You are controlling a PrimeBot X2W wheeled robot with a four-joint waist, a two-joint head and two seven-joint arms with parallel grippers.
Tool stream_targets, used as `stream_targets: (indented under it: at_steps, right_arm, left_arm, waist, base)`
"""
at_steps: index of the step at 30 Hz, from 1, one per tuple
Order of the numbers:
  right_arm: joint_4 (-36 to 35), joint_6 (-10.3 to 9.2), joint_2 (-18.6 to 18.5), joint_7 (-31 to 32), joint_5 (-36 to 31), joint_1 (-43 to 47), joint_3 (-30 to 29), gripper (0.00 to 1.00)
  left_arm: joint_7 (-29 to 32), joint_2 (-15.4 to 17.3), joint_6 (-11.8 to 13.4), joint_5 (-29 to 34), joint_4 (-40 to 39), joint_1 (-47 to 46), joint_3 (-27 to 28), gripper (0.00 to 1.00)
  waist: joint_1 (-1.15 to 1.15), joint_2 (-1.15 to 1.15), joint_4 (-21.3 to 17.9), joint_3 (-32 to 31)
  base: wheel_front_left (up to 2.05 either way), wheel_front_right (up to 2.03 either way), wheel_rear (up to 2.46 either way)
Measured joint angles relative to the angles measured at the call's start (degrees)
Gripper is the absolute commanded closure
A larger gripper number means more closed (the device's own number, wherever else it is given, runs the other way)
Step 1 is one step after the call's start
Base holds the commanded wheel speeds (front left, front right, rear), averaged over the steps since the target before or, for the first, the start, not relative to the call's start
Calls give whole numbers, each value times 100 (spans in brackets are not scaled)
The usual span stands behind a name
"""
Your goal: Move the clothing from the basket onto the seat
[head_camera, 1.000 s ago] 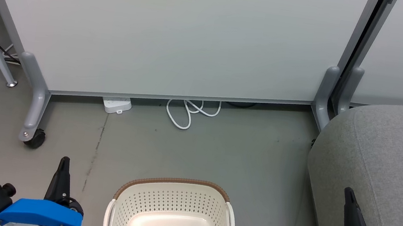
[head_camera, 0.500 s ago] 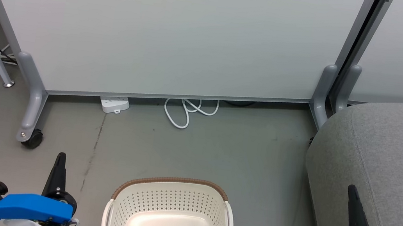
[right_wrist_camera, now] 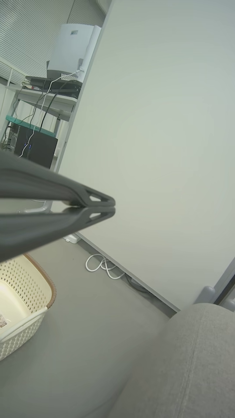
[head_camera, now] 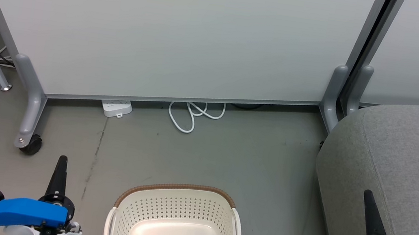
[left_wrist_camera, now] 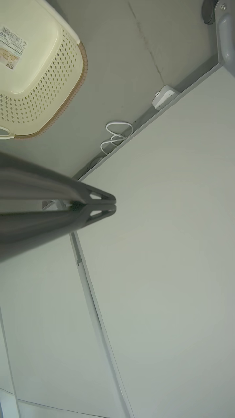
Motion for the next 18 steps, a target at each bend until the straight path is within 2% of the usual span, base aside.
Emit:
stream_targets:
  at_steps: [18]
  right_arm:
    - [-45, 0, 10, 238, 980, -64, -87, 100]
  left_arm:
    - [250, 1, -1, -923, -65, -72, 112, 100]
  waist:
    - [0, 0, -57, 21]
  base:
    - [0, 0, 0]
